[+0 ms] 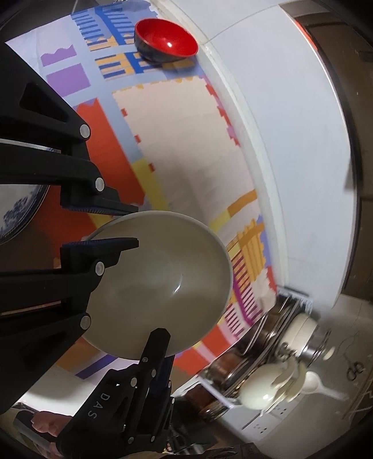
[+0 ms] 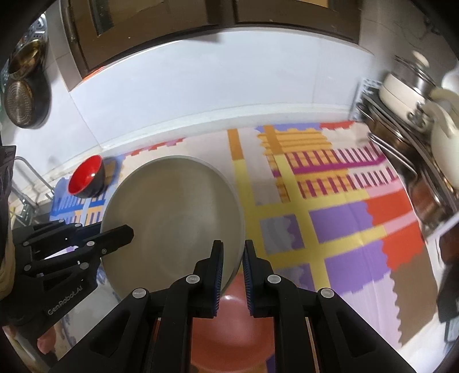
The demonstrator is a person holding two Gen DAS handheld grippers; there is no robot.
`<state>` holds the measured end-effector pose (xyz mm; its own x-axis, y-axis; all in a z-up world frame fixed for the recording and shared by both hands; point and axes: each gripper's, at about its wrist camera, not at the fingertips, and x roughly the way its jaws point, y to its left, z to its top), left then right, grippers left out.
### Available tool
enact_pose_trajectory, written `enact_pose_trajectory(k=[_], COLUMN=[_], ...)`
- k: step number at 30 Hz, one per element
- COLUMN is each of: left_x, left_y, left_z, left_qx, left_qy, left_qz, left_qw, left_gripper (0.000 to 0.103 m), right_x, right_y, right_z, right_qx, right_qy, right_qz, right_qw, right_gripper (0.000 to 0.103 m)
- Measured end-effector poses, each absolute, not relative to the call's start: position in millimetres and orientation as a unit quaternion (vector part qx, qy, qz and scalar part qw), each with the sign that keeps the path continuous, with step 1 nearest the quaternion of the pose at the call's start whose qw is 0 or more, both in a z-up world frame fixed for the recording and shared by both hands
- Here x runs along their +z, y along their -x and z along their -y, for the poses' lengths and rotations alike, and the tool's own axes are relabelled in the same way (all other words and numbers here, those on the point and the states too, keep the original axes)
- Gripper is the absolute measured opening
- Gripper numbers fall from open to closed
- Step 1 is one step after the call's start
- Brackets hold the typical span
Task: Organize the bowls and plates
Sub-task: 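Lift and carry the white bowl with both grippers beside the plate stack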
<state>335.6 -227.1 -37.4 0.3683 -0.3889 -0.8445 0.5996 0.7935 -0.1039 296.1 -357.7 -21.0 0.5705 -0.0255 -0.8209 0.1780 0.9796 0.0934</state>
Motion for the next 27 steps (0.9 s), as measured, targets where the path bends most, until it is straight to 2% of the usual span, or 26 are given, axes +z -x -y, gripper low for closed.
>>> enact_pose_trajectory(k=[27], left_x=[-89], left_y=[-294], left_z=[251], left_qx=[-0.317], left_qy=[-0.143], left_qz=[-0.536], left_qw=[0.770], left_gripper=[0.019], right_x=[-67], right_y=[-242], right_z=[381], right_qx=[-0.082], right_qy=[-0.121], right_qz=[-0.513], right_qw=[0.846], right_gripper=[0.015])
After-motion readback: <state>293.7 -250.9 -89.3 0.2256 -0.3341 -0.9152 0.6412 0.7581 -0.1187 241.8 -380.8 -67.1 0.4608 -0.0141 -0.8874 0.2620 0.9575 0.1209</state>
